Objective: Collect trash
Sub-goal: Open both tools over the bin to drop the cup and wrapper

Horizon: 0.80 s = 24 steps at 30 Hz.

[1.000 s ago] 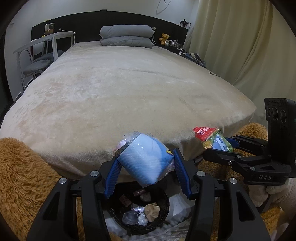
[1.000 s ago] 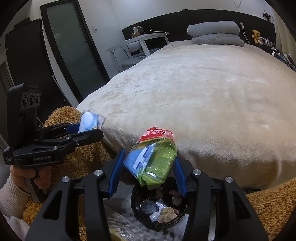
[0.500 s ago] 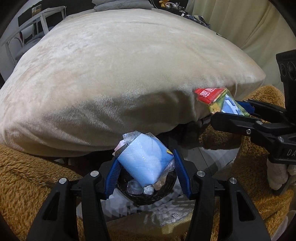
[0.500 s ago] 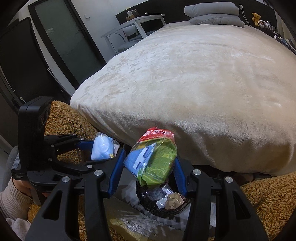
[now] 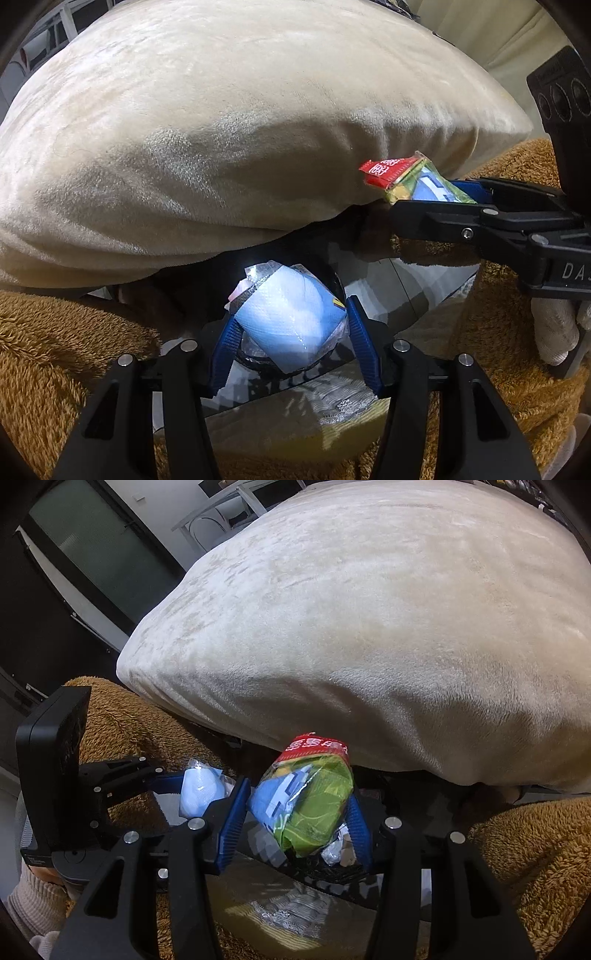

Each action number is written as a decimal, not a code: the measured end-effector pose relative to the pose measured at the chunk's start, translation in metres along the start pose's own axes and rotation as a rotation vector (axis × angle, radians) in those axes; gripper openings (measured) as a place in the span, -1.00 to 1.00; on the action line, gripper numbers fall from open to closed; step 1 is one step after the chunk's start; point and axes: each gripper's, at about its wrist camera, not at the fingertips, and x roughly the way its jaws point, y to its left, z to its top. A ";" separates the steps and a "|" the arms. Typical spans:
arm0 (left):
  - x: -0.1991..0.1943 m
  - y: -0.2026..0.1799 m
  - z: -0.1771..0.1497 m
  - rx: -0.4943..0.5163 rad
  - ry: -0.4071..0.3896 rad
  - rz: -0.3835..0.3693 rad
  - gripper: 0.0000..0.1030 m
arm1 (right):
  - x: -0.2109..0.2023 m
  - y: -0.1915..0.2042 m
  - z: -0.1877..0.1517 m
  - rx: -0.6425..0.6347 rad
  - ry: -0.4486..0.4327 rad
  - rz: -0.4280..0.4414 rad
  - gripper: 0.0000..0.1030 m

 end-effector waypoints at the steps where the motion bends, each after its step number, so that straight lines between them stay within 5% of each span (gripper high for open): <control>1: 0.000 0.000 0.000 -0.001 0.001 0.001 0.06 | 0.000 0.000 0.000 -0.001 0.001 -0.001 -0.01; 5: 0.000 0.004 0.000 -0.024 0.004 -0.003 0.07 | -0.001 0.000 -0.001 -0.003 0.001 0.003 0.01; 7: 0.000 0.006 0.001 -0.034 0.003 0.012 0.39 | 0.001 -0.001 0.000 0.003 0.007 0.008 0.10; 9: 0.000 0.006 0.001 -0.036 0.000 0.013 0.49 | 0.001 -0.002 0.001 0.012 0.006 0.006 0.26; 24: -0.014 0.012 0.001 -0.047 -0.061 0.024 0.51 | -0.014 -0.003 0.002 0.025 -0.071 -0.044 0.26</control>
